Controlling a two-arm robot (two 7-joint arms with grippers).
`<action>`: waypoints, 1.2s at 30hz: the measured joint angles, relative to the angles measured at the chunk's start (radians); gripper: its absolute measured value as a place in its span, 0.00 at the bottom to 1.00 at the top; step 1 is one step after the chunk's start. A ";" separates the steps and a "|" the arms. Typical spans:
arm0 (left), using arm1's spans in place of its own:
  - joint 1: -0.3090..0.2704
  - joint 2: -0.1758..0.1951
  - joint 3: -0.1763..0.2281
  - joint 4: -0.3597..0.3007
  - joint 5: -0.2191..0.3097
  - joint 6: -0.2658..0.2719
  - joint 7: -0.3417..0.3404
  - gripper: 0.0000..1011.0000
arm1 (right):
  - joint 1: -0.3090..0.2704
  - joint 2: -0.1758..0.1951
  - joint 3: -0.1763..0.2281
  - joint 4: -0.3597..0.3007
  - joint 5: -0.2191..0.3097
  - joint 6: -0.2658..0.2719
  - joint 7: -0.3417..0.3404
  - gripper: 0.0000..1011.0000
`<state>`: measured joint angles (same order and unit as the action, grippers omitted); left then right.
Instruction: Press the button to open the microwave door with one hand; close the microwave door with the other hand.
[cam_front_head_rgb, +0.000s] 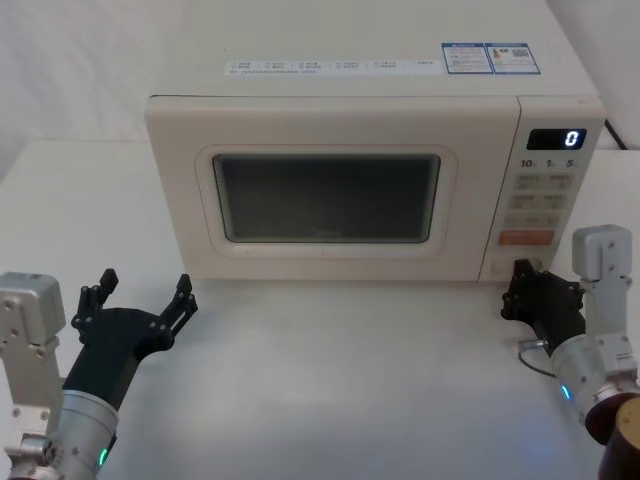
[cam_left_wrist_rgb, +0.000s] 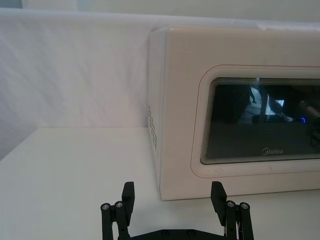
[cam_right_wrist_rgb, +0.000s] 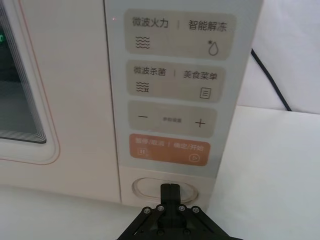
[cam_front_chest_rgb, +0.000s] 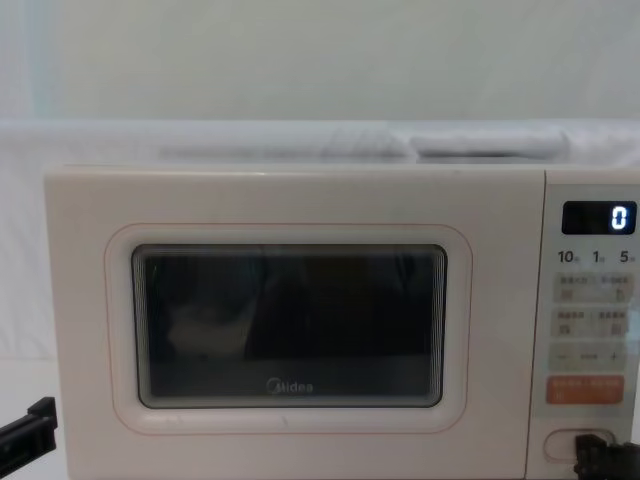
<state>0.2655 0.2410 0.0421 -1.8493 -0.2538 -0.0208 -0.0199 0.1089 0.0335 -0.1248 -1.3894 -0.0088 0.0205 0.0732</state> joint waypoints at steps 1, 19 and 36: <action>0.000 0.000 0.000 0.000 0.000 0.000 0.000 0.99 | 0.000 -0.001 -0.001 0.001 0.000 0.000 0.000 0.00; 0.000 0.000 0.000 0.000 0.000 0.000 0.000 0.99 | 0.022 -0.007 -0.012 0.027 -0.010 0.000 0.001 0.00; 0.000 0.000 0.000 0.000 0.000 0.000 0.000 0.99 | 0.043 -0.014 -0.011 0.049 -0.009 -0.002 0.001 0.00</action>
<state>0.2655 0.2409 0.0421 -1.8492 -0.2538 -0.0208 -0.0199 0.1515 0.0194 -0.1361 -1.3400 -0.0178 0.0188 0.0739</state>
